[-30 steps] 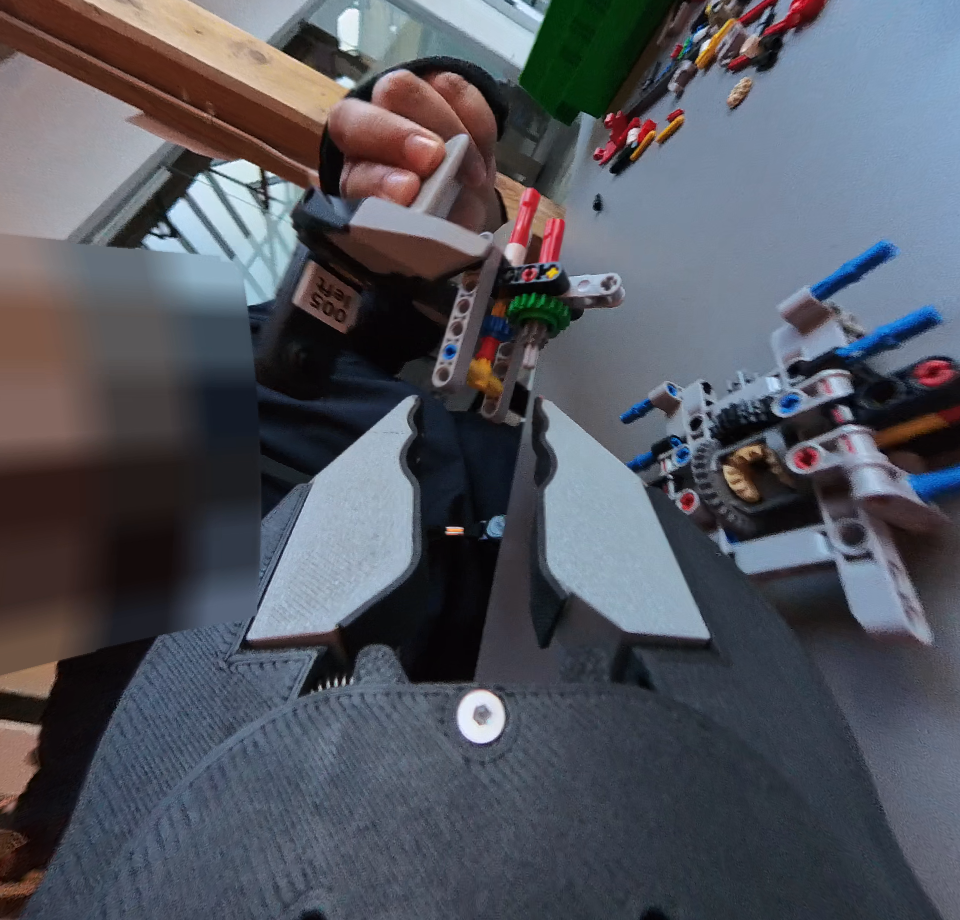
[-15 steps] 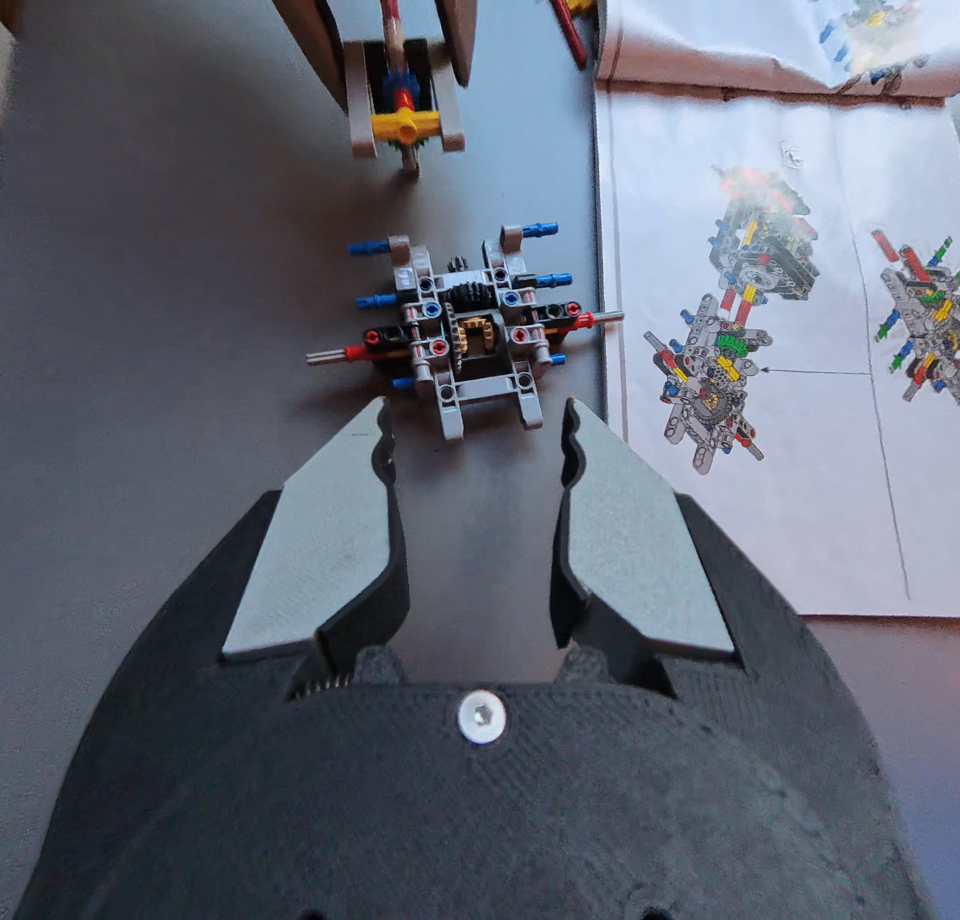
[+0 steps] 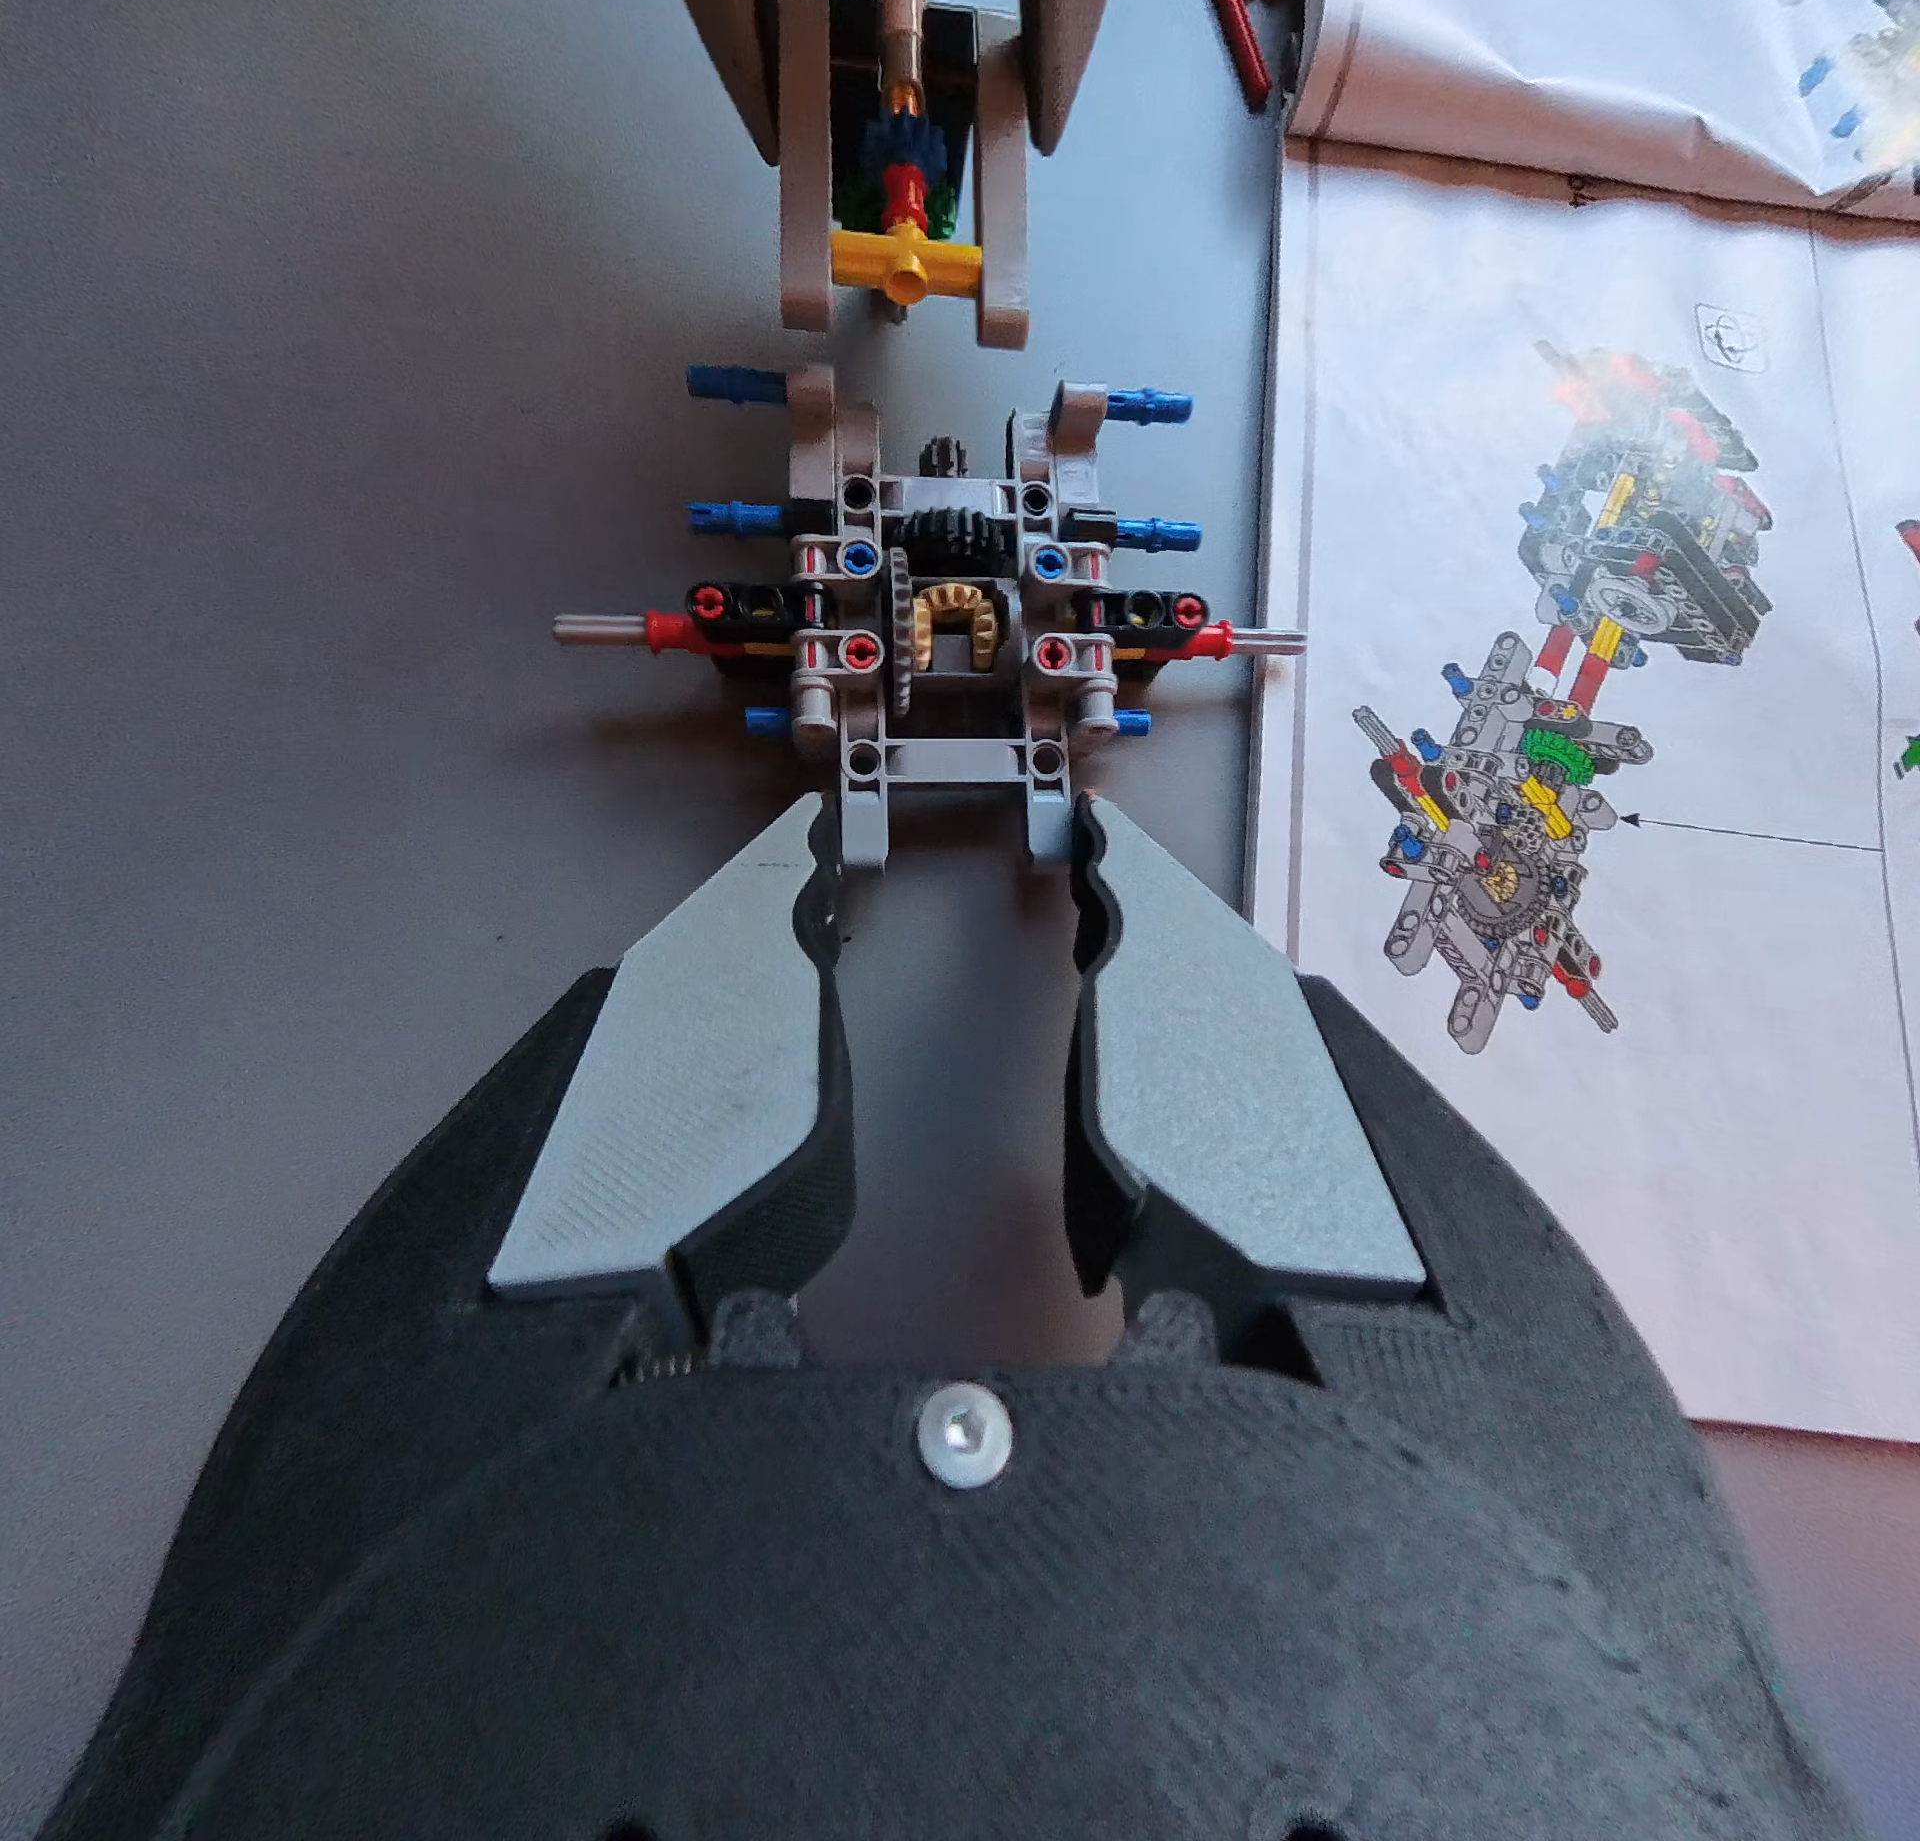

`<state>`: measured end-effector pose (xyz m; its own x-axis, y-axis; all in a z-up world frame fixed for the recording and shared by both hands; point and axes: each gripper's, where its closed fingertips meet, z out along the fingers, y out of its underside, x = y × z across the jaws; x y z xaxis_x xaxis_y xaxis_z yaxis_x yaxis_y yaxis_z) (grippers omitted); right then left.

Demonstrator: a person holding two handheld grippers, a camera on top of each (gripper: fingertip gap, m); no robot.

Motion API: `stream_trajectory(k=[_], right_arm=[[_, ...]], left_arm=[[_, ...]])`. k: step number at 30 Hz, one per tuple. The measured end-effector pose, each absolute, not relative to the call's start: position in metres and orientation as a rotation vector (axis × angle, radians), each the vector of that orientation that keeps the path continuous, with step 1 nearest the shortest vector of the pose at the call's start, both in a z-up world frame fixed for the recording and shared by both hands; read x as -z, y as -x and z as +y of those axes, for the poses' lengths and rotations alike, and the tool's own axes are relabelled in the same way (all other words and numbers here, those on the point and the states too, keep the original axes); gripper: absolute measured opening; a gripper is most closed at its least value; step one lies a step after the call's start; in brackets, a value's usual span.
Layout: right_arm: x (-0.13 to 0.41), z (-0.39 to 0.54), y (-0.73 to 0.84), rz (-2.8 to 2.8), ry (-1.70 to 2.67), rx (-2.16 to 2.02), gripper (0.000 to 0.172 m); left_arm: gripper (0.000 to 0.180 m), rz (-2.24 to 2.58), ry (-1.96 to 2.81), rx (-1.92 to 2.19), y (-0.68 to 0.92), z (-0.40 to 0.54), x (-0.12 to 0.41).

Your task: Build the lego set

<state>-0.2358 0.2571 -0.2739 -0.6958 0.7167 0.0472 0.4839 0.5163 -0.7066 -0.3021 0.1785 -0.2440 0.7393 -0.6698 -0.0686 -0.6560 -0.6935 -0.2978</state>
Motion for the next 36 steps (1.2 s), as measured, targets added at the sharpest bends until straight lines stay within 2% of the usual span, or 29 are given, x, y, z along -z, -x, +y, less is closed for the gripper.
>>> stream_trajectory(k=[5,8,14,17,36], right_arm=[[0.272,0.259,0.237,-2.400,0.966,-0.938,0.041],[0.273,0.258,0.237,-2.406,1.003,-0.936,0.056],[0.274,0.258,0.239,-2.432,1.022,-0.974,0.059],[0.274,0.253,0.243,-2.443,0.991,-1.009,0.043],[0.260,0.249,0.248,-2.326,0.916,-1.089,0.043]], left_arm=[[0.039,1.012,2.655,0.046,0.309,0.176,0.244],[0.040,1.019,2.659,0.036,0.308,0.174,0.244],[0.039,1.051,2.658,0.076,0.303,0.172,0.244],[0.039,1.024,2.655,0.105,0.304,0.174,0.244],[0.039,1.025,2.565,0.019,0.317,0.182,0.243]])
